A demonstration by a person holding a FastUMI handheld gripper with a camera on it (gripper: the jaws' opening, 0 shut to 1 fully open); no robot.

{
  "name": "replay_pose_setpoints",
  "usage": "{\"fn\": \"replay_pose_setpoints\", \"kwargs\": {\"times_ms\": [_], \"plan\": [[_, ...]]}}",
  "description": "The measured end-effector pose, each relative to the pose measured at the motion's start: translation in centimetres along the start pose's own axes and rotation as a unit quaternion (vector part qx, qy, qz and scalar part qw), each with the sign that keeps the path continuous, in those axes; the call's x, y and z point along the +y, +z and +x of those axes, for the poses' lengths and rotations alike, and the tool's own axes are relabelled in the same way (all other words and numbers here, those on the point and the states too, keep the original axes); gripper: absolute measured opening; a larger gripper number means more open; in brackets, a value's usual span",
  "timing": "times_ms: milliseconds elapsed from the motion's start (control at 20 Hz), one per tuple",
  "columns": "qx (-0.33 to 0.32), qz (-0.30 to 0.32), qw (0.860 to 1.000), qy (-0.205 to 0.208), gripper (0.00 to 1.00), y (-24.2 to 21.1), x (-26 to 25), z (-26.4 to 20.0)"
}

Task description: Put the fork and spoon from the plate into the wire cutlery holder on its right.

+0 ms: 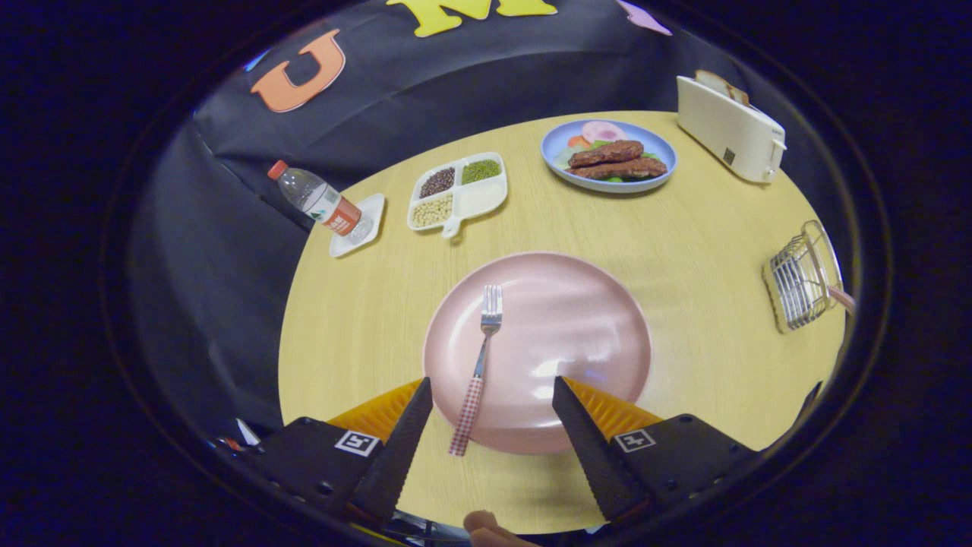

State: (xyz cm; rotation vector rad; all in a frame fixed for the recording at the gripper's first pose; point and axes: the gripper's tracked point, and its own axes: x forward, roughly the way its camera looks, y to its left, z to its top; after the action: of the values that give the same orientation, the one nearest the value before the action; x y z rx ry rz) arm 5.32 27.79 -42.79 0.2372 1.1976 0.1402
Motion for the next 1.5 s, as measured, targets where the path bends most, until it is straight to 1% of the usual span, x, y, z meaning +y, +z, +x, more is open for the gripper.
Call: {"fn": "replay_pose_setpoints", "kwargs": {"times_ms": [150,200,300,350,400,450,500,650,750,800,900,950,1000,1050,1100,1250,1350,1500], "plan": [[-0.014,0.002,1.000,-0.028,0.95,-0.6,0.3,1.4],[-0.015,0.001,0.999,-0.034,0.94,-1.1,0.5,1.9],[-0.015,0.005,0.999,-0.050,0.88,-2.0,0.5,2.7],[-0.008,0.009,0.998,-0.054,0.82,-2.8,0.6,3.1],[-0.003,0.013,0.998,-0.059,0.80,-3.3,0.6,3.4],[0.003,0.014,0.998,-0.061,0.70,-3.7,0.7,3.6],[0.004,0.015,0.998,-0.064,0.64,-3.9,0.7,3.8],[0.002,0.014,0.997,-0.070,0.49,-3.4,0.7,4.6],[0.012,0.014,0.997,-0.070,0.38,-3.7,0.9,5.2],[0.010,0.011,0.997,-0.078,0.32,-3.7,0.8,5.3],[0.009,0.002,0.997,-0.082,0.13,-3.7,0.7,5.6],[0.011,0.001,0.996,-0.089,0.16,-3.6,0.2,6.0],[0.009,-0.003,0.996,-0.093,0.09,-3.7,0.3,5.1],[0.006,-0.005,0.995,-0.097,0.09,-3.5,0.3,5.0],[0.006,-0.008,0.995,-0.100,0.04,-3.4,0.1,4.6],[0.001,-0.013,0.995,-0.102,0.04,-3.0,-0.6,2.9],[-0.001,-0.010,0.996,-0.094,0.04,-2.8,-0.8,1.4],[-0.020,-0.022,0.995,-0.095,0.04,-1.6,-2.3,-1.7]]}}
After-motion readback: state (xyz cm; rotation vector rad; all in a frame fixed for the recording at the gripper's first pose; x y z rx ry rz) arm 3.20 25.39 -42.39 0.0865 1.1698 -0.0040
